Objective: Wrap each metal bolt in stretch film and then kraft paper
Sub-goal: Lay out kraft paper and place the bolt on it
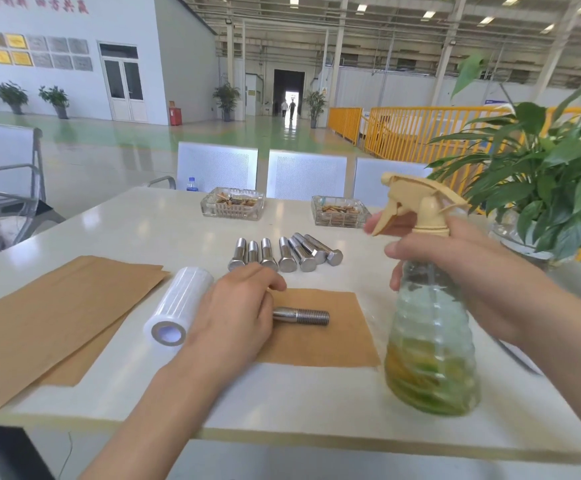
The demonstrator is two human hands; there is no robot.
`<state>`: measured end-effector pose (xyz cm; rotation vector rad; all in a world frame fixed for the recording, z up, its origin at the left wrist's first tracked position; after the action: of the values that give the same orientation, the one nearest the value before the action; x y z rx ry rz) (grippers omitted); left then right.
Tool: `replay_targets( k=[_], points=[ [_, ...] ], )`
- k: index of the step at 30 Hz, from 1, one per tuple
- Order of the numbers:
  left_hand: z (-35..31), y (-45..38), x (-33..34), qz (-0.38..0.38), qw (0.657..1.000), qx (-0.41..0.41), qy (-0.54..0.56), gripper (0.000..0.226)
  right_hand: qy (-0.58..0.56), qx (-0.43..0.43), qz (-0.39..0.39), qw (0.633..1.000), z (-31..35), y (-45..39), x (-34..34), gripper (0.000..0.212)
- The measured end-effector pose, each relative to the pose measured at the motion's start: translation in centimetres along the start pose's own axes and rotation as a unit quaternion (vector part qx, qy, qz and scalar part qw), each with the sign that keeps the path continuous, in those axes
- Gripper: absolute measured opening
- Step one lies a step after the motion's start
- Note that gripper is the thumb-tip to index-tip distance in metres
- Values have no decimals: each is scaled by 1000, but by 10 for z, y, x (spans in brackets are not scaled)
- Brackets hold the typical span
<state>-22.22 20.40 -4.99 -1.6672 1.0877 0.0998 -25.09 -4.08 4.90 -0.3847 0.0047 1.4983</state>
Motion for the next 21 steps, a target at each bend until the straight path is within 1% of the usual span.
replay_targets(
  k=[1, 3, 6, 7, 8, 10, 12, 14, 15, 16, 19, 21],
  points=[
    [-1, -1, -4, -6, 1000, 2, -13, 35, -9, 22, 29, 999, 3, 6, 6, 32],
    [-2, -5, -12, 8, 999, 15, -52, 32, -3, 85, 67, 994, 2, 12, 21, 35],
    [3, -14, -25, 65, 988, 47, -129, 28, 49, 223, 90, 969, -19, 6, 45, 31],
    [5, -17, -28, 93, 983, 50, -152, 27, 74, 253, 111, 958, -26, 4, 51, 29],
    [7, -20, -30, 123, 977, 48, -169, 27, 96, 273, 140, 947, -32, 4, 57, 30],
    [8, -21, -30, 171, 967, 40, -184, 25, 116, 304, 191, 926, -43, 4, 64, 46],
    [9, -22, -28, 199, 962, 32, -185, 23, 120, 327, 212, 913, -50, 3, 72, 60],
    [11, -23, -25, 210, 960, 29, -182, 23, 127, 336, 217, 908, -52, 2, 79, 64],
    [12, -23, -24, 210, 960, 28, -180, 24, 128, 336, 217, 907, -51, 3, 82, 61],
    [13, -23, -23, 209, 961, 26, -178, 24, 127, 333, 219, 908, -49, 3, 85, 55],
    [13, -22, -22, 206, 963, 23, -172, 25, 136, 309, 229, 913, -43, 7, 91, 18],
    [12, -22, -22, 210, 964, 18, -162, 25, 126, 305, 216, 919, -46, 5, 93, 10]
  ],
)
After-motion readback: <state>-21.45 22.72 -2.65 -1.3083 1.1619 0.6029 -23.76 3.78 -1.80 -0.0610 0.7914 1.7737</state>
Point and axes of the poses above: each hand's wrist, its own y-axis away from the middle knuckle, its own x-axis out of the palm, z = x × y, the point moved 2 cm from there along -y, towards the middle knuckle, and after that the axes turned 12 degrees about -z, right-handed, at the moved point
